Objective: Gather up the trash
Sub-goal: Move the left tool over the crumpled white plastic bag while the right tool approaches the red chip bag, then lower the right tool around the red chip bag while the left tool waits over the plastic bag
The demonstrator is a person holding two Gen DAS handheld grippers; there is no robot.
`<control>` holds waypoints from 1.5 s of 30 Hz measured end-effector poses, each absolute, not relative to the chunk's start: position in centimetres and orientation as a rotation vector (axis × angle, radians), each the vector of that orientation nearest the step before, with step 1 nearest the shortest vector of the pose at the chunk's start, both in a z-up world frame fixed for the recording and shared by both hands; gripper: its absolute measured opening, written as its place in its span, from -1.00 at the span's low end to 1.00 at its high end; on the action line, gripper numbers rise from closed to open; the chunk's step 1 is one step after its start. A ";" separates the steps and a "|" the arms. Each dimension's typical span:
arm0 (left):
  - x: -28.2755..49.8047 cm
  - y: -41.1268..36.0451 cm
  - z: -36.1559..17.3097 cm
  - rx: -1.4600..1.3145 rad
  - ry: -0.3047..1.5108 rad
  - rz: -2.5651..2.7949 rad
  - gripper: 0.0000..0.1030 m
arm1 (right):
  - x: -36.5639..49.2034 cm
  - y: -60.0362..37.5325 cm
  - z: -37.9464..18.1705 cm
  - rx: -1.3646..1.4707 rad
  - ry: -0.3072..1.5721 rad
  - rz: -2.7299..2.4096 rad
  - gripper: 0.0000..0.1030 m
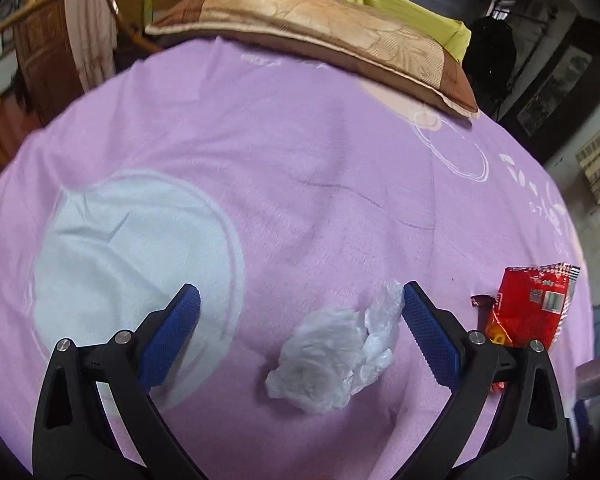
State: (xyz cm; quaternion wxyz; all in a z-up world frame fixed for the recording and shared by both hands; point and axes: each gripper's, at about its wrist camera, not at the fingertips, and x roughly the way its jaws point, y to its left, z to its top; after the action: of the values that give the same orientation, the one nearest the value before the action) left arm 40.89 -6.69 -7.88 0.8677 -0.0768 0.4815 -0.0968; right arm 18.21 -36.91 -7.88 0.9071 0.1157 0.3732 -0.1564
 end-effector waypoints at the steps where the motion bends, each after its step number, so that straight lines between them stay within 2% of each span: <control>1: 40.7 -6.5 -8.2 -0.168 1.023 -0.202 0.87 | 18.2 -36.8 -7.9 0.237 0.773 -0.321 0.84; 12: 39.1 -9.5 -10.1 0.148 0.986 -0.162 0.89 | 18.8 -36.1 -8.6 0.219 0.802 -0.296 0.84; 23: 39.7 -5.2 -10.0 0.065 0.973 -0.039 0.89 | 19.3 -35.4 -9.1 0.209 0.832 -0.257 0.84; 38: 39.4 -5.2 -10.1 0.062 0.953 -0.010 0.89 | 18.7 -34.7 -8.9 0.225 0.811 -0.214 0.86; 45: 39.3 -5.2 -10.0 0.062 0.952 -0.007 0.89 | 24.3 -33.8 -4.4 0.279 0.723 -0.181 0.89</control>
State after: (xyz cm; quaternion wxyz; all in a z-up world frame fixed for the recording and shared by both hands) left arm 39.33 -5.18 -10.03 0.8883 0.0297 0.4582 -0.0033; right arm 24.27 -33.78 -4.40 0.9218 0.1361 0.3521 -0.0882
